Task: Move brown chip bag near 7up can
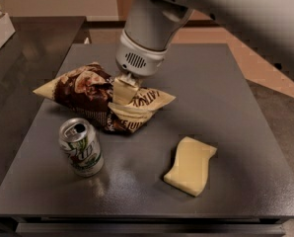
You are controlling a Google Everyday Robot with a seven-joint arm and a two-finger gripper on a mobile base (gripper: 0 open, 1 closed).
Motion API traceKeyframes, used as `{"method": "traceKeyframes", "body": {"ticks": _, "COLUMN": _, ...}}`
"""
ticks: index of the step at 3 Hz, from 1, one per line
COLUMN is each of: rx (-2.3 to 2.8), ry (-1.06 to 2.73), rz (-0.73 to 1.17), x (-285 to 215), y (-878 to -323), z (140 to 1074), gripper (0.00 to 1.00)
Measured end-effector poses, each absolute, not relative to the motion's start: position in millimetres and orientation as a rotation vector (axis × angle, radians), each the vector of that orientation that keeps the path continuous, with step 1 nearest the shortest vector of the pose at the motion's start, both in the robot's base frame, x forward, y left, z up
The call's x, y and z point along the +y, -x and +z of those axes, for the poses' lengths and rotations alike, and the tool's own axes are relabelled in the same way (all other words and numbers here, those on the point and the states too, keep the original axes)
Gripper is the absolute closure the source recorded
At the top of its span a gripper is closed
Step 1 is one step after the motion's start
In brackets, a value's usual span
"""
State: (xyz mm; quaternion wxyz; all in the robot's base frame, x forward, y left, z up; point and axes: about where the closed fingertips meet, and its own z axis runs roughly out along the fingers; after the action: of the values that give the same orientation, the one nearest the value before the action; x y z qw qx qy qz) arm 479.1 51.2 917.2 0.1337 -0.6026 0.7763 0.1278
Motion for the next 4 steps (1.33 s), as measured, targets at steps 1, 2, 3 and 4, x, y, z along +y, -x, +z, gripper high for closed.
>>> {"method": "traceKeyframes", "body": {"ticks": 1, "rx": 2.220, "ry": 1.789, "rz": 0.340, "x": 64.4, "y": -471.6, "z": 914.9, "gripper": 0.54}}
{"method": "traceKeyframes", "body": {"ticks": 2, "rx": 2.218, "ry": 1.789, "rz": 0.338, "x": 64.8, "y": -471.0, "z": 915.5, "gripper": 0.30}}
{"method": "traceKeyframes", "body": {"ticks": 3, "rx": 2.216, "ry": 1.789, "rz": 0.336, "x": 65.2, "y": -470.3, "z": 916.0, "gripper": 0.07}}
{"method": "traceKeyframes", "body": {"ticks": 4, "rx": 2.214, "ry": 1.789, "rz": 0.334, "x": 65.5, "y": -469.8, "z": 916.7, "gripper": 0.00}}
